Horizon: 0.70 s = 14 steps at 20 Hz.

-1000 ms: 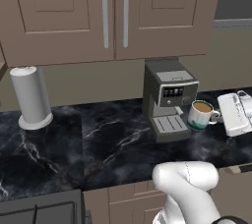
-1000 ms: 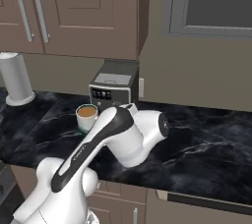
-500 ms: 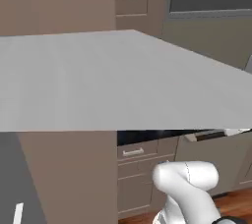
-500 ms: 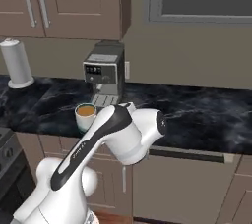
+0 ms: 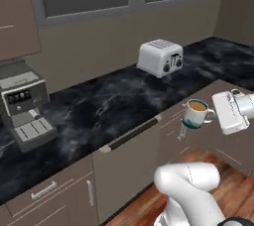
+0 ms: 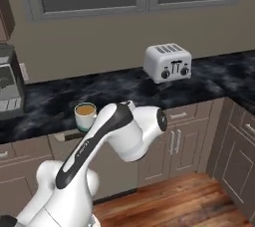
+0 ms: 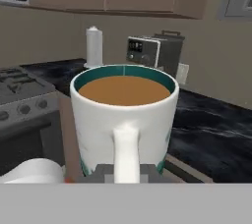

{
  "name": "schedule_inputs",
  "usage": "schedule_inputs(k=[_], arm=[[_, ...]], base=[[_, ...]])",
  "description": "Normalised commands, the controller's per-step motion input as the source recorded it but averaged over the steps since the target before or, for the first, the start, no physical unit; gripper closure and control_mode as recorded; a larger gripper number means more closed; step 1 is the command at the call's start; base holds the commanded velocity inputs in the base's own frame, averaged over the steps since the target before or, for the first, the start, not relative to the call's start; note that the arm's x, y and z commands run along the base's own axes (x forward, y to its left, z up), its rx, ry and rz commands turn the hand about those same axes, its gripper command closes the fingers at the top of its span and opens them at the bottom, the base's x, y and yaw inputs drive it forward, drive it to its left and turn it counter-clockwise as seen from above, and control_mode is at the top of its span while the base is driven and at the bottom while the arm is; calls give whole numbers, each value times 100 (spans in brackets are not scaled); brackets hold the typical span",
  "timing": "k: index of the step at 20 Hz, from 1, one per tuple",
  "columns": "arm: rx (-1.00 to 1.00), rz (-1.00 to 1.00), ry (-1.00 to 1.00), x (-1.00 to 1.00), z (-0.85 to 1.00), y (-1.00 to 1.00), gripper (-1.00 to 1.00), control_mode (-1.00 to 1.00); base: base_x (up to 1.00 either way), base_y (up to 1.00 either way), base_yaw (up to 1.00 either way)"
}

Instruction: Pick up the brewed coffee from the coffee machine and place it next to the breakfast plate on the dining counter.

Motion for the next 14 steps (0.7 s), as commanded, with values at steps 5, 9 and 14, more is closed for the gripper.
schedule_inputs(k=[5,9,14], arm=[[0,0,0,0,0,0,100,100],[0,0,0,0,0,0,100,100],[0,0,0,0,0,0,100,100]], base=[[0,-24,-88],[0,-24,-89],[0,-30,-87]])
